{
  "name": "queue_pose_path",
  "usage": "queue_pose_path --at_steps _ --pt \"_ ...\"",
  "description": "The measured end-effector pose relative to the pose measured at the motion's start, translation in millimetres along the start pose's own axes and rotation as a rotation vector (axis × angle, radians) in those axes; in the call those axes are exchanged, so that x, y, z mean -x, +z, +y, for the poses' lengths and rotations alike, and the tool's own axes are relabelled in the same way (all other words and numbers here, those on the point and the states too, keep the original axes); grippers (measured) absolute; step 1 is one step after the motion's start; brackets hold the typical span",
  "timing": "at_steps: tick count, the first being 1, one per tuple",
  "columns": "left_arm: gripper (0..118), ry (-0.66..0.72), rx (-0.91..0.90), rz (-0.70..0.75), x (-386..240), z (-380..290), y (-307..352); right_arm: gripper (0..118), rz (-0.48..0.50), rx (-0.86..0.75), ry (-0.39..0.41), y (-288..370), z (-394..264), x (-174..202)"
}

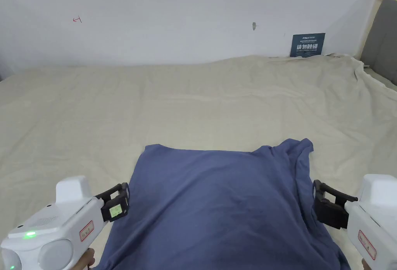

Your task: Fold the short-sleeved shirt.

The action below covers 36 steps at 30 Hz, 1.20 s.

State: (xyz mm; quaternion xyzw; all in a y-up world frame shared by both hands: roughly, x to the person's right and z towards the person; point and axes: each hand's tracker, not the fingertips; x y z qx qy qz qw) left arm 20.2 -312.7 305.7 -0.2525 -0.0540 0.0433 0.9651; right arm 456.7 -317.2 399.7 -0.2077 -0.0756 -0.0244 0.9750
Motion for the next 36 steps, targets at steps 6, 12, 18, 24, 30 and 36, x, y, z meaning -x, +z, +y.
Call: queue_pose_path --at_steps 6,12,18,24,30,36 --pt "0 -0.009 -0.017 -0.068 -13 17 -30 0 0.003 -0.045 0.015 -11 10 5" --pt "0 -0.001 0.048 -0.120 -16 39 -88 0 -0.008 -0.037 0.016 -43 17 3" --pt "0 -0.013 0.194 -0.114 -9 68 -192 0 -0.019 -0.004 0.001 -83 20 -4" --pt "22 0.023 0.331 -0.046 7 89 -298 0 -0.030 0.039 -0.009 -117 15 -10" --pt "88 -0.011 0.444 0.013 16 89 -374 0 -0.042 0.090 -0.022 -142 2 -14" --pt "69 -0.088 0.560 0.038 9 78 -413 0 -0.055 0.135 -0.026 -157 -10 -18"
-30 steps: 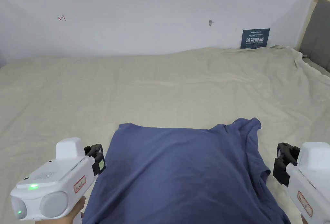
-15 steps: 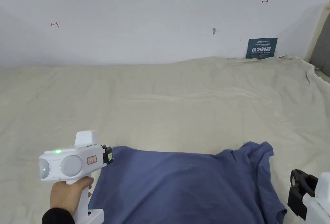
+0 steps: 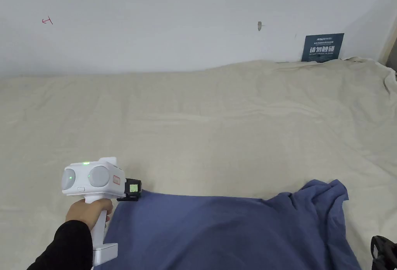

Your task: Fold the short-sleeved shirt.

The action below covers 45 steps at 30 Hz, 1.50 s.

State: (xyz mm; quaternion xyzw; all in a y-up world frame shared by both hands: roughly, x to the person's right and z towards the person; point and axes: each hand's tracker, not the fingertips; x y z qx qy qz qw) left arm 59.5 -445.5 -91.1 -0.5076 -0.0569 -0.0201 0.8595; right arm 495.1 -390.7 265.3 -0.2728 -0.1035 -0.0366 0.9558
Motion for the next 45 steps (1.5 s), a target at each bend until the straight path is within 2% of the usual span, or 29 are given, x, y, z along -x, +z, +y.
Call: queue_pose_path --at_steps 1,2,4,6,8,9,11,14,18,20,21,25,26,27,29,32,36,38,39,42,43,45 --pt "58 -0.021 0.001 0.003 -3 0 -5 0 -0.002 0.006 0.001 0 -2 -1" --pt "51 -0.037 0.005 0.006 -6 -1 -9 0 -0.006 0.010 -0.001 0 -3 -1" --pt "42 -0.050 0.031 0.001 -14 -1 -18 0 -0.010 0.023 -0.010 0 -5 -3" --pt "39 -0.065 0.065 -0.017 -21 -4 -24 0 -0.015 0.030 -0.017 2 -6 -6" --pt "19 -0.072 0.067 -0.012 -28 -7 -27 0 -0.019 0.036 -0.020 3 -5 -7" --pt "16 -0.076 0.062 0.002 -31 -7 -27 0 -0.021 0.039 -0.020 4 -4 -8" --pt "2 -0.086 0.065 -0.001 -33 -6 -26 0 -0.018 0.046 -0.029 -4 1 -14" --pt "0 -0.111 0.034 0.004 -35 -9 -15 0 0.000 0.070 -0.075 -19 14 -24" --pt "0 -0.096 -0.055 -0.090 -35 -20 29 0 0.024 0.121 -0.095 -59 35 -38" --pt "0 -0.098 -0.091 -0.131 -34 -26 50 2 0.038 0.149 -0.110 -76 50 -33" --pt "0 -0.103 -0.109 -0.144 -34 -29 65 8 0.039 0.170 -0.116 -89 56 -32" --pt "0 -0.095 -0.162 -0.197 -30 -36 106 89 0.016 0.231 -0.091 -142 69 -29" --pt "0 -0.095 -0.173 -0.213 -29 -36 114 96 0.011 0.259 -0.101 -153 71 -28" --pt "0 -0.095 -0.182 -0.223 -28 -38 123 99 0.007 0.297 -0.136 -164 70 -26" --pt "0 -0.100 -0.195 -0.234 -26 -38 133 99 0.006 0.330 -0.165 -184 72 -23" --pt "0 -0.104 -0.207 -0.243 -25 -40 145 99 -0.056 0.388 -0.160 -216 68 -21" --pt "0 -0.095 -0.213 -0.243 -21 -40 146 98 -0.091 0.463 -0.126 -242 61 -14" --pt "0 -0.087 -0.209 -0.244 -17 -40 142 95 -0.085 0.492 -0.082 -248 58 -10" --pt "0 -0.084 -0.207 -0.244 -17 -41 142 85 -0.092 0.502 -0.066 -249 54 -9" --pt "0 -0.081 -0.202 -0.241 -14 -43 139 9 -0.086 0.487 -0.020 -245 52 -6" --pt "0 -0.081 -0.202 -0.240 -15 -44 139 3 -0.067 0.477 -0.026 -241 50 -7" --pt "0 -0.078 -0.203 -0.237 -14 -45 139 2 -0.045 0.459 -0.036 -233 53 -10"
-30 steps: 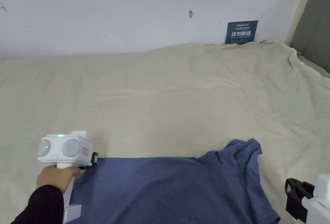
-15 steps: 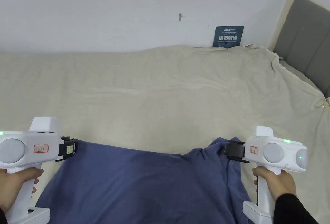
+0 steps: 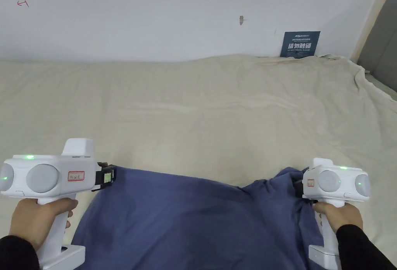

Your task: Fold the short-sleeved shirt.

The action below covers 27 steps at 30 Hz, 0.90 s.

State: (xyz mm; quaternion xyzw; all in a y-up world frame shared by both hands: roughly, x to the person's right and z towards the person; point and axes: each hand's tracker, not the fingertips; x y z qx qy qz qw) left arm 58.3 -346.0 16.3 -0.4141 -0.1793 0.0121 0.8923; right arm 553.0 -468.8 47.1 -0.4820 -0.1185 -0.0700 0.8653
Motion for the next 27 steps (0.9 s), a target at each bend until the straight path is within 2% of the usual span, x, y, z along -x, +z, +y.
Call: queue_pose_path --at_steps 5,7,11,17,23,27 --pt "0 0.018 -0.015 0.014 3 -3 8 1 0.063 -0.144 0.068 53 -6 -11" --pt "0 0.035 -0.030 0.022 6 -2 18 1 0.120 -0.201 0.057 90 -9 -14" --pt "0 0.068 -0.074 0.041 11 1 45 1 0.175 -0.318 0.072 155 -8 -24" --pt "0 0.128 -0.188 0.058 21 19 106 1 0.270 -0.449 0.052 245 6 -35" --pt "0 0.114 -0.331 0.070 17 61 182 1 0.321 -0.613 0.039 321 37 -32" --pt "0 0.080 -0.415 0.094 9 97 223 1 0.317 -0.711 0.074 361 66 -23"
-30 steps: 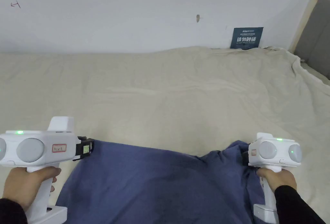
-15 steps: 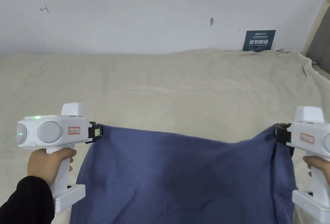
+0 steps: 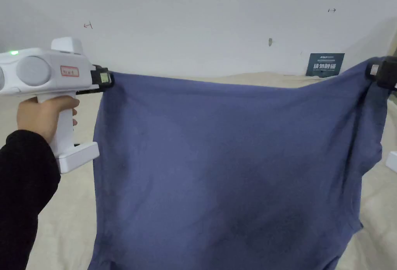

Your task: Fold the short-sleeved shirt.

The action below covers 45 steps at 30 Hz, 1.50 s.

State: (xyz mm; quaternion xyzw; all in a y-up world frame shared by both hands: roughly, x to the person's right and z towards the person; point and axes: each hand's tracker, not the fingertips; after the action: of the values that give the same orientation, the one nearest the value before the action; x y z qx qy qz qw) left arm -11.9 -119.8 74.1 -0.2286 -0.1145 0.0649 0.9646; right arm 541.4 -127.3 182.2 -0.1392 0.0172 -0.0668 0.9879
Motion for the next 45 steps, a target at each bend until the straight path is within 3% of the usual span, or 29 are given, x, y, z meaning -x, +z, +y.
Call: queue_pose_path --at_steps 10,18,24,33,39,45 --pt "0 -0.065 -0.167 0.021 -21 109 30 1 0.004 -0.201 0.027 -3 115 8" --pt "0 -0.103 -0.192 0.037 -29 142 6 1 -0.024 -0.235 0.051 -31 145 10" --pt "0 -0.131 -0.111 0.047 -26 115 -52 1 -0.033 -0.174 0.048 -72 108 -7" --pt "0 -0.133 0.094 0.064 -14 8 -137 1 -0.053 0.033 -0.012 -127 -4 -36" --pt "0 -0.111 0.203 0.068 -5 -72 -150 1 -0.060 0.148 -0.048 -132 -80 -39" --pt "0 -0.066 0.266 0.045 15 -145 -124 1 -0.026 0.236 -0.098 -93 -151 -34"
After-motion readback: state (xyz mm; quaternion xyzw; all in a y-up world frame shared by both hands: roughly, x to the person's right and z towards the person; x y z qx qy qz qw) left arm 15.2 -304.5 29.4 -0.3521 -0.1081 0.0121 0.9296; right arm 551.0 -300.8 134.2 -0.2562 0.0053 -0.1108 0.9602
